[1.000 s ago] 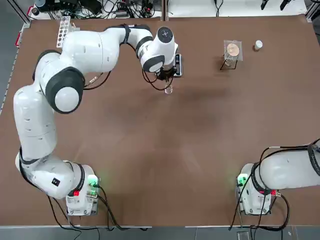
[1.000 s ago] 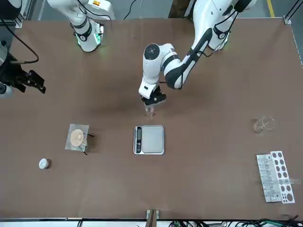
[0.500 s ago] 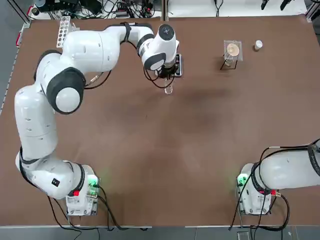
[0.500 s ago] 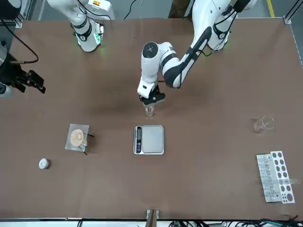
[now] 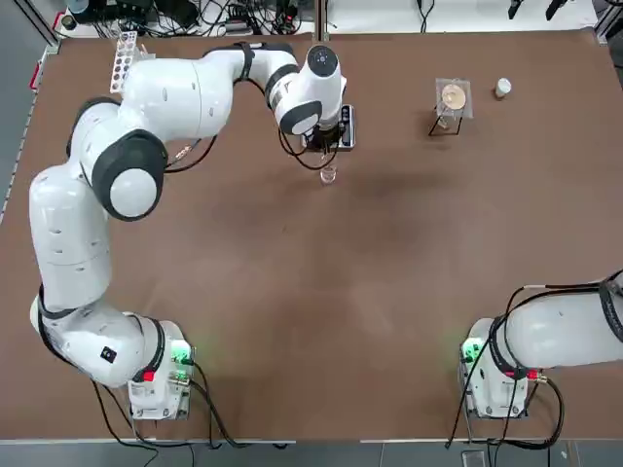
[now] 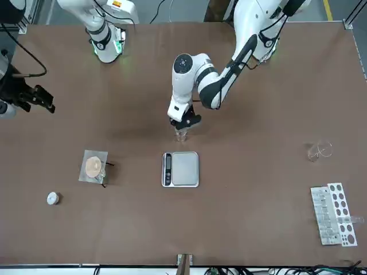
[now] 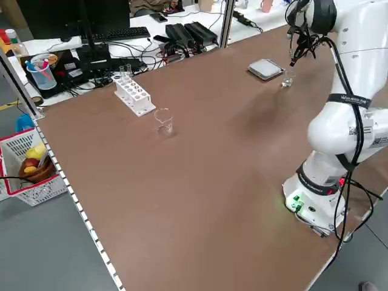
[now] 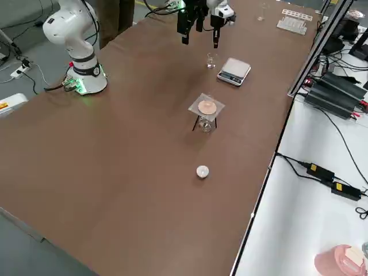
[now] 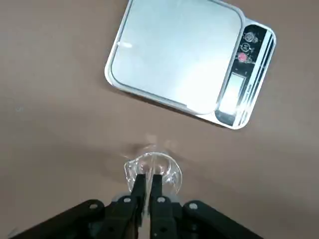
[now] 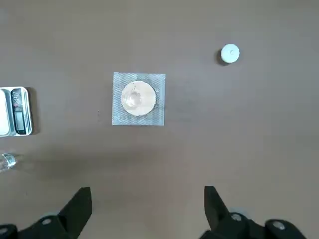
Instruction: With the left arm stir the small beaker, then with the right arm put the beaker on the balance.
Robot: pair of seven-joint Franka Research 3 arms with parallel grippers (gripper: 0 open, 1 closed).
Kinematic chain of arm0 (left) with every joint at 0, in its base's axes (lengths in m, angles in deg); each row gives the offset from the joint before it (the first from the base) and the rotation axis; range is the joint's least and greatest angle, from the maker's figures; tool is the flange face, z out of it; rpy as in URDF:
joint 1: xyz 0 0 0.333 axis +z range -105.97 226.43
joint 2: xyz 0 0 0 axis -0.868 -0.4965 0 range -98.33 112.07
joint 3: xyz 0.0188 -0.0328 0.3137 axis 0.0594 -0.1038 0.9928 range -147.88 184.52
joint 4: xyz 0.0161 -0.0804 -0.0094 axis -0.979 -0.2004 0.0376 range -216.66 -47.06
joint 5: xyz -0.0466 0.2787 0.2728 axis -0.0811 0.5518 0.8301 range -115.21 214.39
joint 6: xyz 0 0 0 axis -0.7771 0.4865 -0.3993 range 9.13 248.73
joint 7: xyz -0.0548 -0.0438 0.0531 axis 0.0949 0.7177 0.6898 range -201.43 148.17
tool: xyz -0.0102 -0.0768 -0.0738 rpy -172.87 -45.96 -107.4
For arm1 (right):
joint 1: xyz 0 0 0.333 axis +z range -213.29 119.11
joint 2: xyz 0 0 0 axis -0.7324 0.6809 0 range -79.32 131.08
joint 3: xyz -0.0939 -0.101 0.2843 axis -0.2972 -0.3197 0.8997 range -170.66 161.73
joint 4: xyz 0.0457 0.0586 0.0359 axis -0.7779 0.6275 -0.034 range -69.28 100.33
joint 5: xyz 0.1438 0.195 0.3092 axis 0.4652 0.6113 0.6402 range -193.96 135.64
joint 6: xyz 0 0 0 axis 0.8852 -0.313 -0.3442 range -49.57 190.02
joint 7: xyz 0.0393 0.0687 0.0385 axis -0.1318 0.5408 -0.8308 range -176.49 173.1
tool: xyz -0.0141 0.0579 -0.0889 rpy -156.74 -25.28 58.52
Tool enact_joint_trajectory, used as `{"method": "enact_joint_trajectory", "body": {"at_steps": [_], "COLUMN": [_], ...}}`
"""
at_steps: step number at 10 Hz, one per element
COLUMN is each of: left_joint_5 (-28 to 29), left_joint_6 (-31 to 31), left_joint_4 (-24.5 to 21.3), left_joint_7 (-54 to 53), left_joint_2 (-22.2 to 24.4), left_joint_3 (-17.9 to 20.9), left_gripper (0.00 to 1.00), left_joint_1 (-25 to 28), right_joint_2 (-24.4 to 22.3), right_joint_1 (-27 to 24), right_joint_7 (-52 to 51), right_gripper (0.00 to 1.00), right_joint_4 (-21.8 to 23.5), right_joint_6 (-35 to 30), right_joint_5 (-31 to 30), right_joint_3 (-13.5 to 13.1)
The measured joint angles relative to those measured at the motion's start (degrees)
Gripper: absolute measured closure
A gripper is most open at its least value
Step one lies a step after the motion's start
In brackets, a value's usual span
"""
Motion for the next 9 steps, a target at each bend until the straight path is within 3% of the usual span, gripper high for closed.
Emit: {"method": "enact_joint_trajectory", "body": {"at_steps": [9], "left_joint_5": [0.02], "left_joint_6": [-1.37], "left_joint_4": [0.79], "left_joint_7": [-0.30], "left_joint_2": [-0.56], "left_joint_3": [0.42], "left_gripper": [0.93], "left_joint_1": [-0.16], "right_joint_2": [0.00], "right_joint_1": [-0.04], "right_joint_7": [-0.02], "right_gripper": [0.00], "right_joint_4": [0.00], "right_joint_6": [0.00], "right_joint_5": [0.00], "right_joint_3": [-0.02]}}
